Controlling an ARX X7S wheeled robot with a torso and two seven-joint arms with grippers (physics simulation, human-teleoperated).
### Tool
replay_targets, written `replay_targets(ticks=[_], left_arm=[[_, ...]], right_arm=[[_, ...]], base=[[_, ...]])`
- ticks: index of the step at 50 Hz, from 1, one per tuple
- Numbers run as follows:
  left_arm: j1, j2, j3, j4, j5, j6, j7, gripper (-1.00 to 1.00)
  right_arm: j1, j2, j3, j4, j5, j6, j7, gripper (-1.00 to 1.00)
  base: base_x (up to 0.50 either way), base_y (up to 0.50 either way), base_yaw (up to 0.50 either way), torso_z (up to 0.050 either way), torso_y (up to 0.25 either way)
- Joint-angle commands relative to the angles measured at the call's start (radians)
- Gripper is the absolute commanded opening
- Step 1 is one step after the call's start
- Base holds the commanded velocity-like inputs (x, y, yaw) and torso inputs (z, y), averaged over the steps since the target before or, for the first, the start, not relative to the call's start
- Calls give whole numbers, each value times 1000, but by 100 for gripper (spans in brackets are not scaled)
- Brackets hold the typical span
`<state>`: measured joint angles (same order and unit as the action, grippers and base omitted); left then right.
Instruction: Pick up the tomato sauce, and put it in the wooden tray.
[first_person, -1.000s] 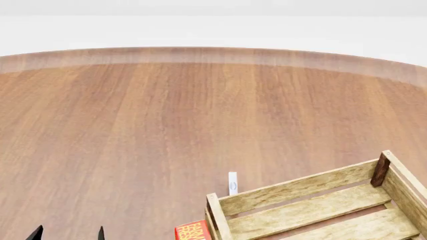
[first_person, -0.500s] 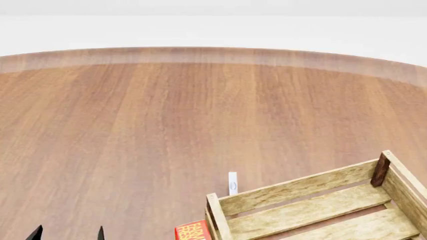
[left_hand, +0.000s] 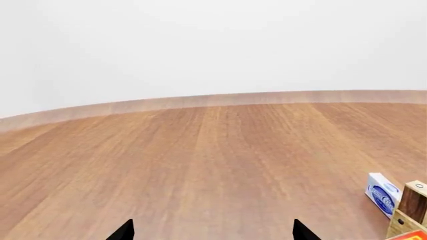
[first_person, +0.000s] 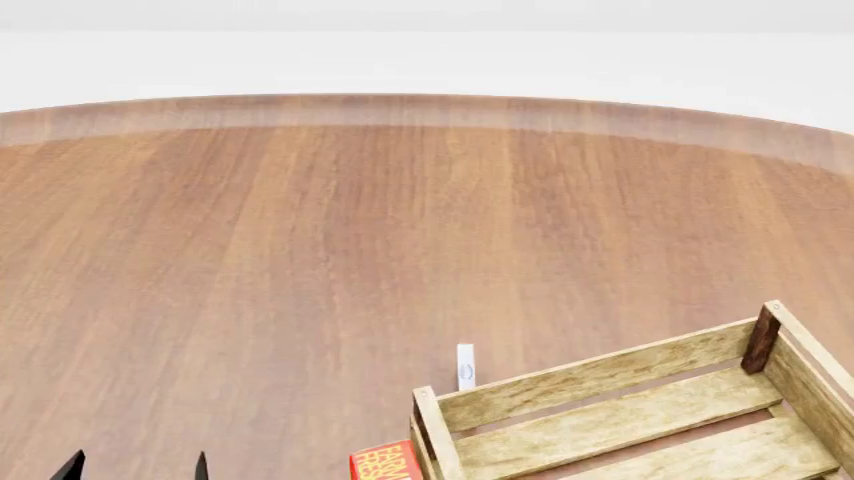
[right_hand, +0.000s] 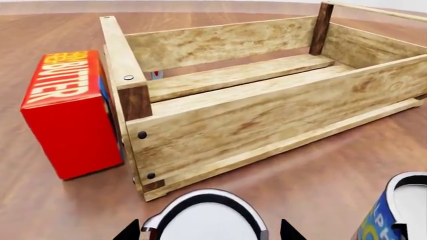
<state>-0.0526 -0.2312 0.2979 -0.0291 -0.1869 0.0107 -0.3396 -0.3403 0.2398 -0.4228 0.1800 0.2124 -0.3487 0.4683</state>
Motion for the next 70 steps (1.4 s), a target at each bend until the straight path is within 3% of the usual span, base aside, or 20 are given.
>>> replay_targets(ticks=[1, 39, 40, 58, 70], left_arm=[[-1, -3, 4, -3, -2, 4, -4, 100], [-2, -13, 18, 2, -11, 4, -18, 100], [-2, -13, 18, 2, -12, 4, -18, 100], [-6, -18, 25, -2, -15, 8, -25, 100], [-7, -21, 29, -4, -19, 10, -29, 100]], right_arm=[[6, 1, -2, 8, 7, 5, 3, 100], [29, 3, -15, 43, 19, 11, 6, 100], [29, 4, -18, 44, 26, 4, -4, -100], [35, 5, -24, 52, 9, 0, 14, -100], [-22, 10, -25, 30, -245, -198, 168, -100]], base=[[0, 0, 0, 0, 0], [0, 0, 0, 0, 0], [0, 0, 0, 0, 0], [1, 0, 0, 0, 0], [0, 0, 0, 0, 0]])
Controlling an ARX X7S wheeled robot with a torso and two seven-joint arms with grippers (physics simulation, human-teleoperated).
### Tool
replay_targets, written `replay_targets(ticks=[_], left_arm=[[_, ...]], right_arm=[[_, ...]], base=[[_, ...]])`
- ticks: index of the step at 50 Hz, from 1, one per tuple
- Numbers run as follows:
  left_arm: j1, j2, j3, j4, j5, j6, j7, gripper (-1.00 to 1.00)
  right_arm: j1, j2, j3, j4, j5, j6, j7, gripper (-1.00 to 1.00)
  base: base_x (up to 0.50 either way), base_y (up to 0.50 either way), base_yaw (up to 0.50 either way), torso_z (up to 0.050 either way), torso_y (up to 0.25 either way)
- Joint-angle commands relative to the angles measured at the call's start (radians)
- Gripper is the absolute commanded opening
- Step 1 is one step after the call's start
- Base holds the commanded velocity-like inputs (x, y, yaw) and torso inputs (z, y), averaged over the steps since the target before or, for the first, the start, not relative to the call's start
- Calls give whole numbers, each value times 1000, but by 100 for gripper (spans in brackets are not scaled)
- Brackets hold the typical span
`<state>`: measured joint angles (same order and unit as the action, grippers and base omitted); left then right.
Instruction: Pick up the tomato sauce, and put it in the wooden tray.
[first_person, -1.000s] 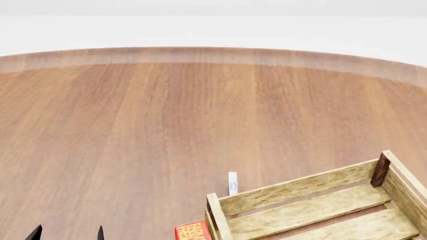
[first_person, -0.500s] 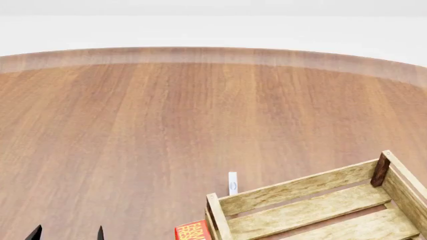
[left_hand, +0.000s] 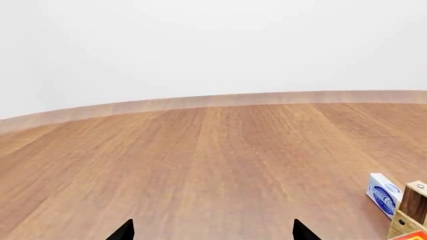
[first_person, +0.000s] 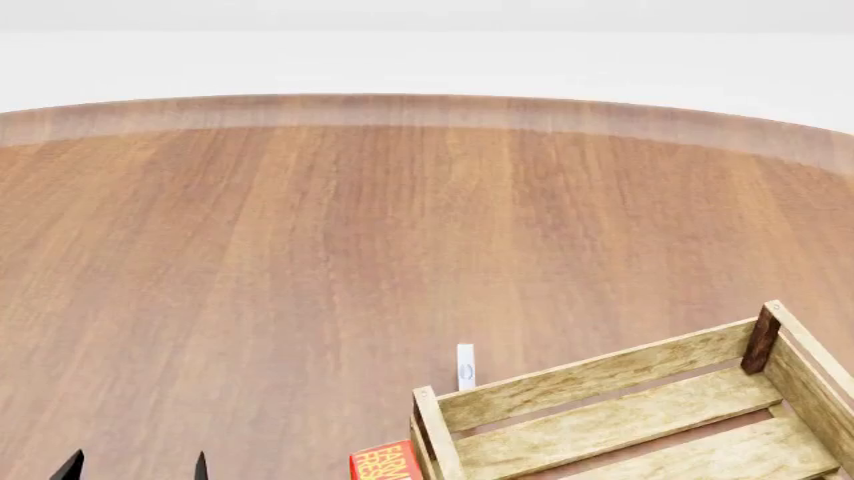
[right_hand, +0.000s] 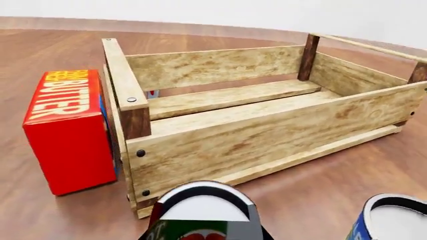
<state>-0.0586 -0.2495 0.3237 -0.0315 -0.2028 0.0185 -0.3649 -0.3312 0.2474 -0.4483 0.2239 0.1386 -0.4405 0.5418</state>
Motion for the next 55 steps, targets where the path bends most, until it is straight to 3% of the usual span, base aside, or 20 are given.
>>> replay_targets(ticks=[1, 32, 55], left_arm=[[-1, -3, 4, -2, -4, 3, -3, 100], [-2, -11, 16, 2, -8, 1, -17, 100], [-10, -15, 22, -9, -17, 5, -19, 100]], right_arm=[[-33, 3, 0, -13, -196, -115, 107, -100], [-21, 2, 16, 21, -355, -227, 240, -100], [40, -5, 89, -112, -368, -72, 275, -100]], base=[[0, 0, 0, 0, 0], [0, 0, 0, 0, 0], [0, 0, 0, 0, 0]])
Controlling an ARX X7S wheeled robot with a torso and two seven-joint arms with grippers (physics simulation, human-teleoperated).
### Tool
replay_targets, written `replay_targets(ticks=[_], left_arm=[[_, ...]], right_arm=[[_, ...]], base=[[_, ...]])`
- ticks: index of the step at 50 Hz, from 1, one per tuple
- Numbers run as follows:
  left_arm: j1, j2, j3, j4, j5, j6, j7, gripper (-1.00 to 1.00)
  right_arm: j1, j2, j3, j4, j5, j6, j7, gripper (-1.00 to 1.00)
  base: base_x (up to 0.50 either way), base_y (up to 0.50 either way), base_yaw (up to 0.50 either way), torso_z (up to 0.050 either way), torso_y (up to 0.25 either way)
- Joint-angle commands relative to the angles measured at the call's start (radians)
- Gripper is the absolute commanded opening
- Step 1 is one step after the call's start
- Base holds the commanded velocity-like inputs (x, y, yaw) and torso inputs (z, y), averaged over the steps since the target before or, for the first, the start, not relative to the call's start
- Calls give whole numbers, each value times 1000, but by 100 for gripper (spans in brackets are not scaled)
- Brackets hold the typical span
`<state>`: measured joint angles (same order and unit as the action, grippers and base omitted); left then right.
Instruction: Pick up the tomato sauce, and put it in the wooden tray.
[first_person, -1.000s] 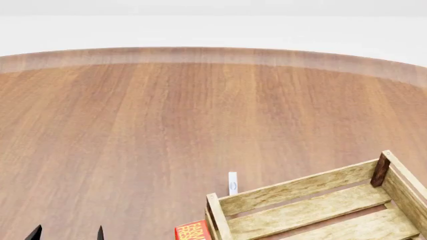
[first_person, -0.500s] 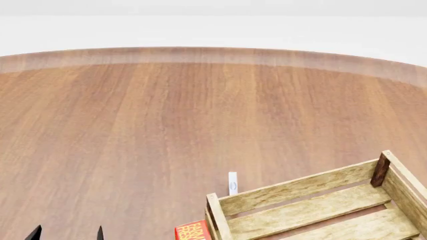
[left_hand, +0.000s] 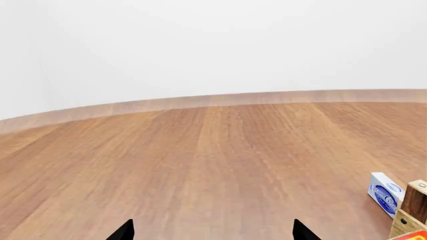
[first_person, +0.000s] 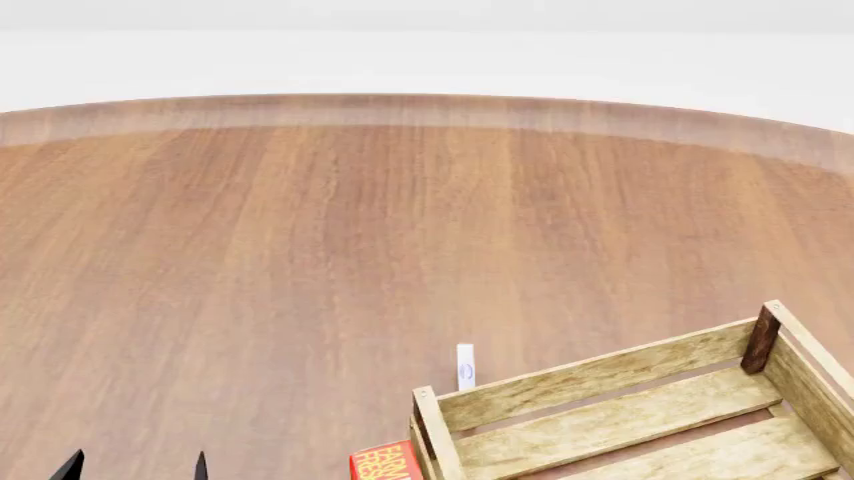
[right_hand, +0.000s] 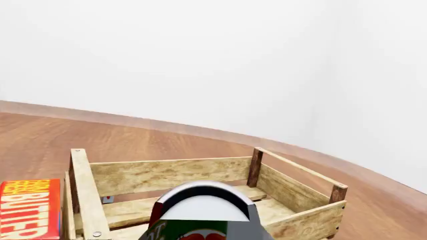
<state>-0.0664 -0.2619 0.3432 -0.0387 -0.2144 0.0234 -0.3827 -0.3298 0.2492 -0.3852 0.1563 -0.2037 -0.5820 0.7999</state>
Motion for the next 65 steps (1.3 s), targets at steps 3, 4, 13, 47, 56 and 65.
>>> replay_targets(ticks=[3, 4, 13, 47, 56, 65], left_arm=[[-1, -3, 3, 1, -7, -1, -2, 100], [-2, -4, 3, -1, -8, 0, -2, 100], [-3, -6, 4, 4, -13, -4, -5, 100], [-4, -15, 21, 8, -9, -3, -16, 100], [-9, -15, 24, -1, -9, 2, -17, 100], [-13, -16, 27, -3, -10, 0, -20, 100]], right_arm=[[51, -10, 25, -42, -28, 84, 16, -100], [54, -10, 25, -46, -27, 91, 13, -100], [96, -13, 40, -89, -10, 164, -5, -100], [394, -40, 108, 18, 214, 341, -109, -100], [497, -58, 121, 158, 293, 332, -163, -100], [654, -79, 130, 421, 316, 296, -200, -100]], base=[[0, 0, 0, 0, 3], [0, 0, 0, 0, 0], [0, 0, 0, 0, 0], [0, 0, 0, 0, 0], [0, 0, 0, 0, 0], [0, 0, 0, 0, 1]])
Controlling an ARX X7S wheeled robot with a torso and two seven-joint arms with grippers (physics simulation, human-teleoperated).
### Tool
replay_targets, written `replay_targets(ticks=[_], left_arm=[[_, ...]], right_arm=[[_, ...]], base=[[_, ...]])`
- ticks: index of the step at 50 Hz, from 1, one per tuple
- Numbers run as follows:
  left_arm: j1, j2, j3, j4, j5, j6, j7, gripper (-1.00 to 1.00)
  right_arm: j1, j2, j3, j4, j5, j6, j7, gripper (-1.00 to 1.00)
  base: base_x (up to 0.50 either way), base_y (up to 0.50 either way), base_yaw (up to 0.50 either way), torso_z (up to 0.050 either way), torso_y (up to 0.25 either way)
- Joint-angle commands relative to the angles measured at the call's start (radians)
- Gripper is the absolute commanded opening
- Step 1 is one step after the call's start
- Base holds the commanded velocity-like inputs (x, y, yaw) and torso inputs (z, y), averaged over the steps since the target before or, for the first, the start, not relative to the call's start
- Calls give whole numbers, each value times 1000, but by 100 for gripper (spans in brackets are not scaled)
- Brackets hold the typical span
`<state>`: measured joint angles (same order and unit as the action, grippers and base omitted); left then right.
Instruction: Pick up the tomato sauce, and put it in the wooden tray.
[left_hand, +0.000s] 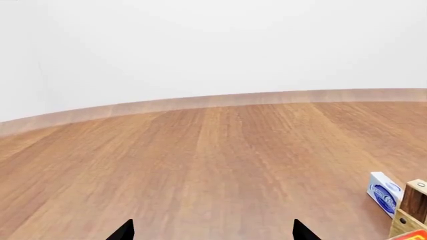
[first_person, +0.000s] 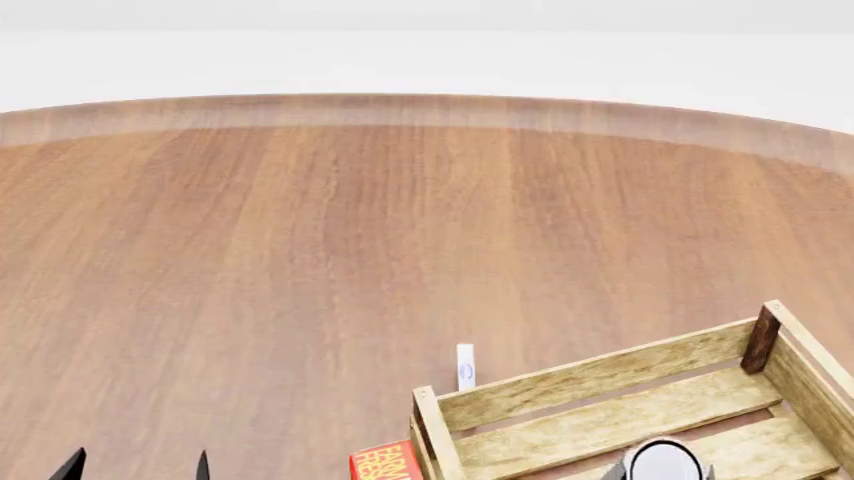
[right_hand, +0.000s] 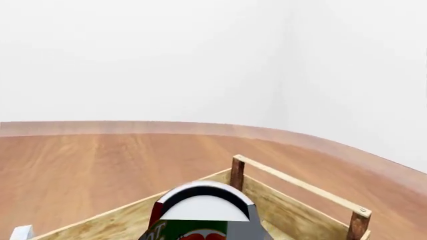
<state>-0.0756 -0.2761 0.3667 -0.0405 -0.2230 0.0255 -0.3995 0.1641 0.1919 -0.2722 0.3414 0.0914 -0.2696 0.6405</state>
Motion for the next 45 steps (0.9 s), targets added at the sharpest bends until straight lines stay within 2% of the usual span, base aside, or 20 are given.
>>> replay_targets(ticks=[1, 2, 6, 16, 23, 32, 45], left_arm=[[-4, -2, 4, 1, -1, -4, -4, 100], [-2, -3, 4, 4, -3, -5, -5, 100], [-5, -2, 5, -1, -4, -2, -4, 100], [-6, -3, 6, -9, -7, 3, -6, 100], [-1, -7, 8, 1, -6, 0, -11, 100], [-4, -7, 11, -6, -6, 4, -12, 100], [-4, -10, 16, 2, -8, -1, -17, 100]], right_arm=[[175, -25, 16, 265, 23, -23, -47, -100], [234, -37, 17, 384, 24, -48, -60, -100], [298, -53, 24, 532, 44, -120, -93, -100], [329, -35, 25, 497, 47, -50, -84, -100], [398, -49, 33, 650, 72, -108, -131, -100], [541, -77, 51, 954, 102, -182, -219, -100], [632, -83, 119, 967, 51, -8, -264, -100]], base=[[0, 0, 0, 0, 0], [0, 0, 0, 0, 0], [0, 0, 0, 0, 0], [0, 0, 0, 0, 0], [0, 0, 0, 0, 0], [0, 0, 0, 0, 0], [0, 0, 0, 0, 1]])
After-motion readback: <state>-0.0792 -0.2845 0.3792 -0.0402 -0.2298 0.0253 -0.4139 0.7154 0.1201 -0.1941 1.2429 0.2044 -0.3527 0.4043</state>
